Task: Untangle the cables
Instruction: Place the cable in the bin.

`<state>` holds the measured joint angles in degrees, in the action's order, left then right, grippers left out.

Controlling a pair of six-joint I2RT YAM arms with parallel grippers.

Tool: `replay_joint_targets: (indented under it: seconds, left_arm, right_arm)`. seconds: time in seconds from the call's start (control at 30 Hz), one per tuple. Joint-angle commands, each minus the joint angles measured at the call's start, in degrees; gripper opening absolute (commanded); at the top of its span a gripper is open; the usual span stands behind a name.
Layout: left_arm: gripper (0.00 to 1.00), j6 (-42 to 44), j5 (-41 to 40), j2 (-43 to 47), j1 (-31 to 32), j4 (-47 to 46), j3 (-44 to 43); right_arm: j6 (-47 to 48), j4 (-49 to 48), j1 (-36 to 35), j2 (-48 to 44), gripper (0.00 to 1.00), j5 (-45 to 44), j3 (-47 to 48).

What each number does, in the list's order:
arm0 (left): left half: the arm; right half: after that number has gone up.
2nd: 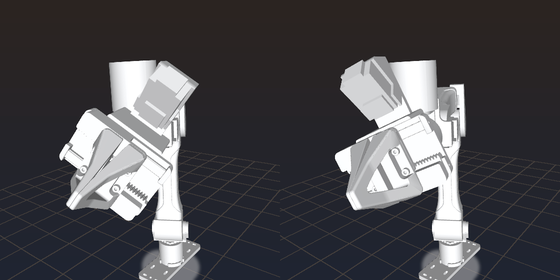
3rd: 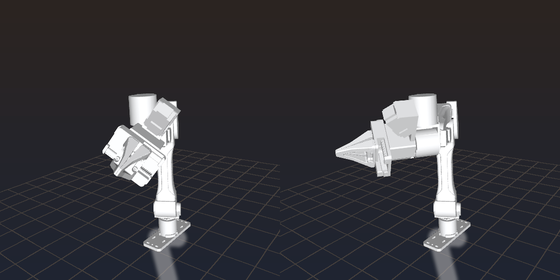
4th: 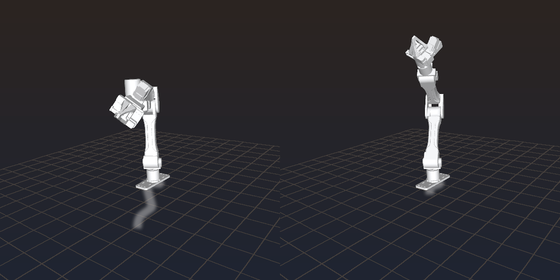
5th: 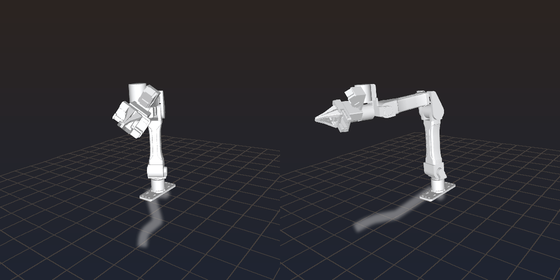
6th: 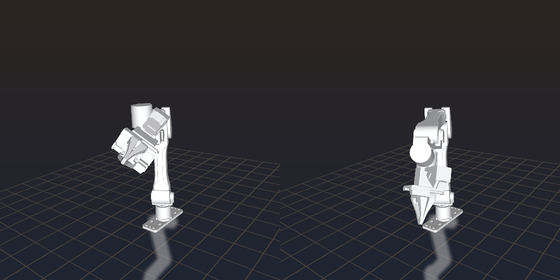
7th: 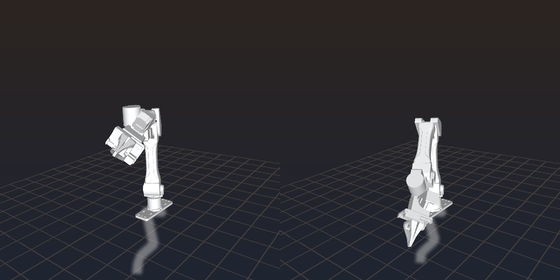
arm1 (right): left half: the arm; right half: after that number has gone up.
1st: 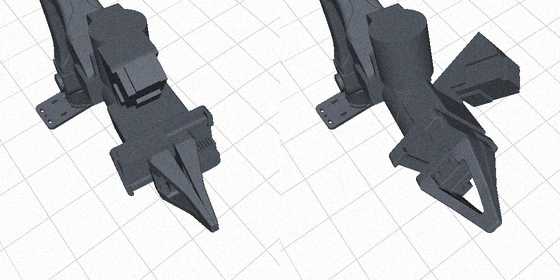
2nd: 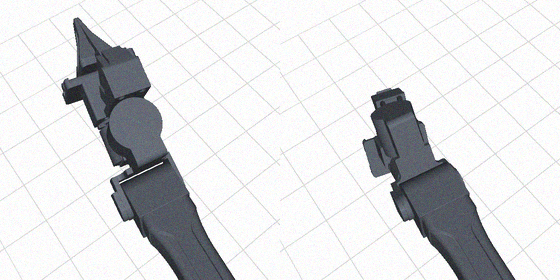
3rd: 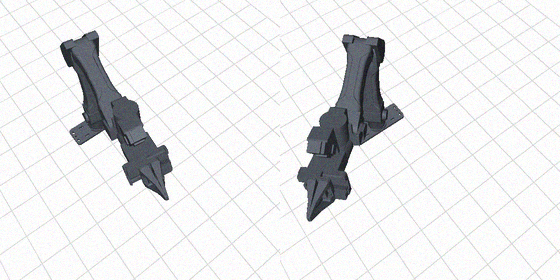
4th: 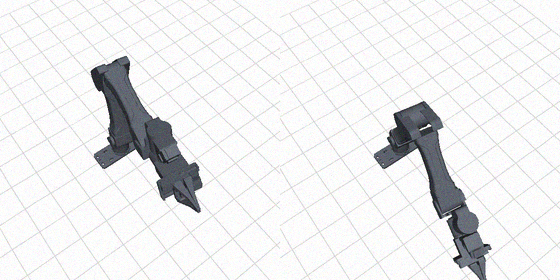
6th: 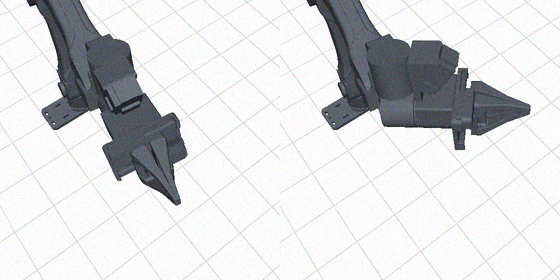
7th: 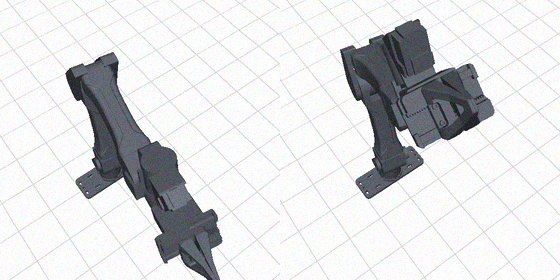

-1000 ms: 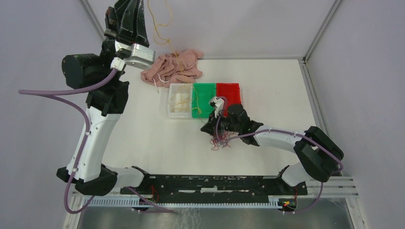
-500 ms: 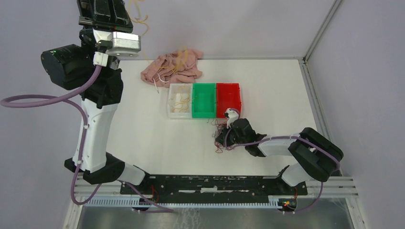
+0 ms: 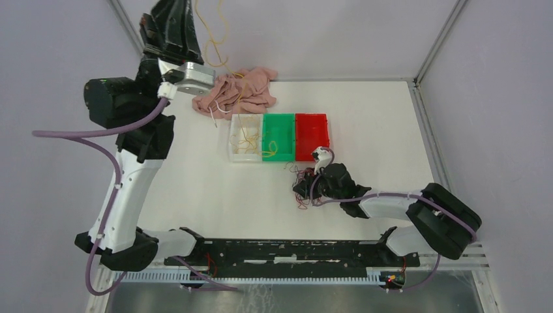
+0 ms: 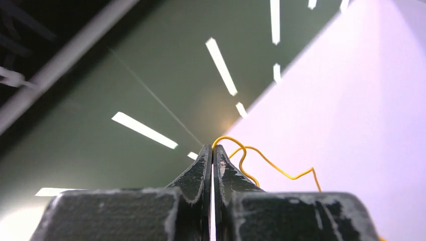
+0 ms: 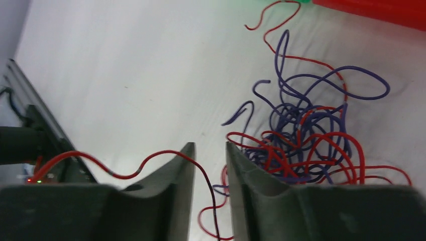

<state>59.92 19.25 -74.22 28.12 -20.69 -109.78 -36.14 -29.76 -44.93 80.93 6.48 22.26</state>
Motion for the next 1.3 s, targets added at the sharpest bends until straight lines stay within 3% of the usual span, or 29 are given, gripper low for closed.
replay_joint_targets:
  seconds: [0.0, 0.2, 0.5, 0.8, 1.27]
  left_arm:
    - [0.03, 2.0, -3.51, 3.15, 0.15, 3.07, 9.86]
    - [0.03, 2.85, -6.02, 6.42, 0.12, 3.77, 22.86]
    - [0.03, 6.18, -11.78, 5.28, -0.44, 4.32, 33.52]
    - [0.03, 3.84, -13.26, 0.99, -4.63, 1.14, 35.47]
    - [0.03, -0.54, -14.24, 1.06, -6.2, 0.91, 38.31]
  right_arm:
    - [-0.04, 1.87, 0.1, -6.76, 0.45, 1.89, 2.96]
    - [1.35, 9.58, 0.12, -12.61, 0.57, 0.73, 6.71]
    - [2.3, 15.25, 0.19, -16.69, 0.67, -2.13, 8.79]
    - [3.71, 20.14, 0.26, -19.43, 0.68, -4.99, 8.85]
    - [2.58, 20.32, 0.45, -18.22, 0.67, -5.43, 8.22]
